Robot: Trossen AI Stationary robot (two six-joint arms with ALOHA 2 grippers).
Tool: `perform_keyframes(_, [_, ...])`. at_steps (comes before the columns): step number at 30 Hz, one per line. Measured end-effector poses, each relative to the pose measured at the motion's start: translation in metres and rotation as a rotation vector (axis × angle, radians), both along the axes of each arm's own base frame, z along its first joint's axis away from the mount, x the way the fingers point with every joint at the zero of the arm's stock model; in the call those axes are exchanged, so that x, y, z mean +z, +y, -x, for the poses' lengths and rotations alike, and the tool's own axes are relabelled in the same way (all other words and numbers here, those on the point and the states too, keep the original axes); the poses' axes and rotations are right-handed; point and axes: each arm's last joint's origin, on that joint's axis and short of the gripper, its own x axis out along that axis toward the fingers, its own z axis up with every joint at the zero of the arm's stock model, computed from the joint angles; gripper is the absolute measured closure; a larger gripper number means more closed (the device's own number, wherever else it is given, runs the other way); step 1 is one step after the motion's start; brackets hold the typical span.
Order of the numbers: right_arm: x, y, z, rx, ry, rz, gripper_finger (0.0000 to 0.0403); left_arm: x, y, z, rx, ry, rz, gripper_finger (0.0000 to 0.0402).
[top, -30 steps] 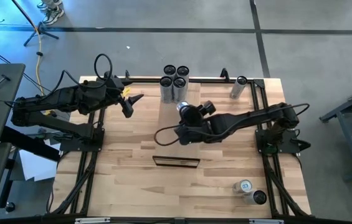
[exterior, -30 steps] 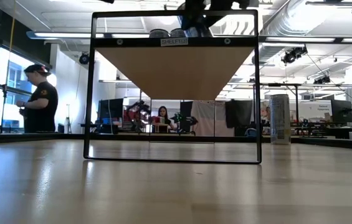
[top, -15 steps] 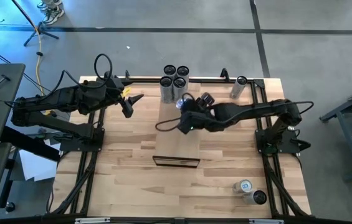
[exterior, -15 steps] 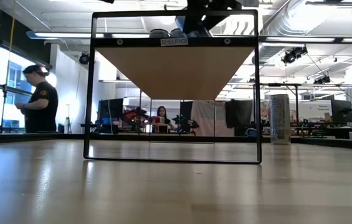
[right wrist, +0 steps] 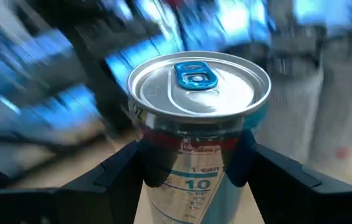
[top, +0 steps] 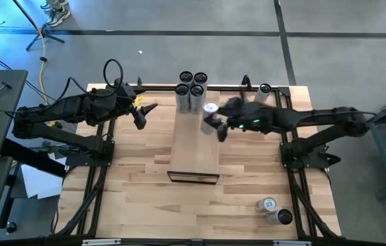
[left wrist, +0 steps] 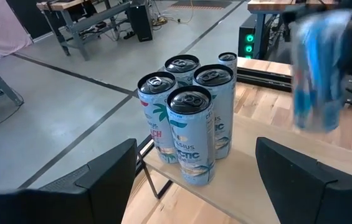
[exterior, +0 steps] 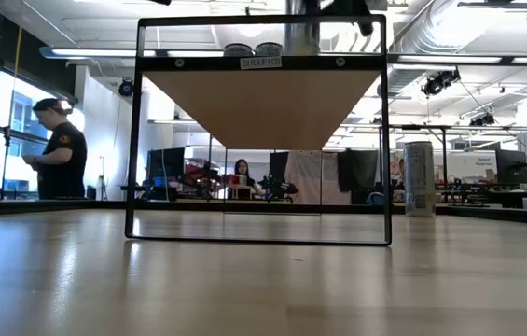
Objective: Place canned beverage on shelf
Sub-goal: Put the top blue soda can on the shelf
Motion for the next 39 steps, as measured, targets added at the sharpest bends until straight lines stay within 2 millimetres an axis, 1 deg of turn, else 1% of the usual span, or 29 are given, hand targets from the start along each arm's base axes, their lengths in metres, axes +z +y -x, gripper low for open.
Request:
perform_keyframes(2, [-0.002, -0.003, 0.010, 0.041, -0.095, -0.003, 0.0165, 0.000, 0.000, 0.000, 0.000, 0.000, 0.000, 0.0106])
perform_keyframes(5, [-0.012, -0.006, 0.012, 0.146, -0.094, 0.012, 0.0165, 0.000, 0.000, 0.000, 0.000, 0.000, 0.000, 0.0106])
perform_keyframes(10, [-0.015, -0.005, 0.004, 0.341, -0.059, 0.186, 0.0165, 0.000, 0.000, -0.004, 0.001, -0.013, 0.001, 0.0106])
perform_keyframes(13, [-0.019, -0.005, -0.003, 0.406, -0.024, 0.264, 0.0165, 0.002, 0.000, -0.010, 0.007, -0.061, 0.020, 0.0106])
perform_keyframes(16, [-0.021, -0.010, -0.011, 0.398, -0.021, 0.285, 0.0165, 0.000, 0.000, -0.017, 0.015, -0.076, 0.043, 0.0106])
perform_keyframes(20, [-0.038, -0.019, -0.030, 0.379, -0.005, 0.268, 0.0165, -0.005, 0.000, -0.025, 0.012, -0.043, 0.049, 0.0106])
perform_keyframes(23, [-0.047, -0.024, -0.040, 0.375, -0.010, 0.268, 0.0165, -0.010, 0.000, -0.032, -0.013, -0.015, 0.061, 0.0106])
perform_keyframes(27, [-0.059, -0.030, -0.046, 0.370, 0.043, 0.250, 0.0165, -0.015, -0.001, -0.039, -0.040, 0.021, 0.058, 0.0106])
perform_keyframes(35, [-0.068, -0.032, -0.051, 0.359, 0.065, 0.236, 0.0165, -0.018, -0.001, -0.044, -0.041, 0.037, 0.060, 0.0106])
perform_keyframes(39, [-0.069, -0.033, -0.050, 0.307, 0.066, 0.171, 0.0164, -0.018, -0.001, -0.044, -0.042, 0.036, 0.060, 0.0106])
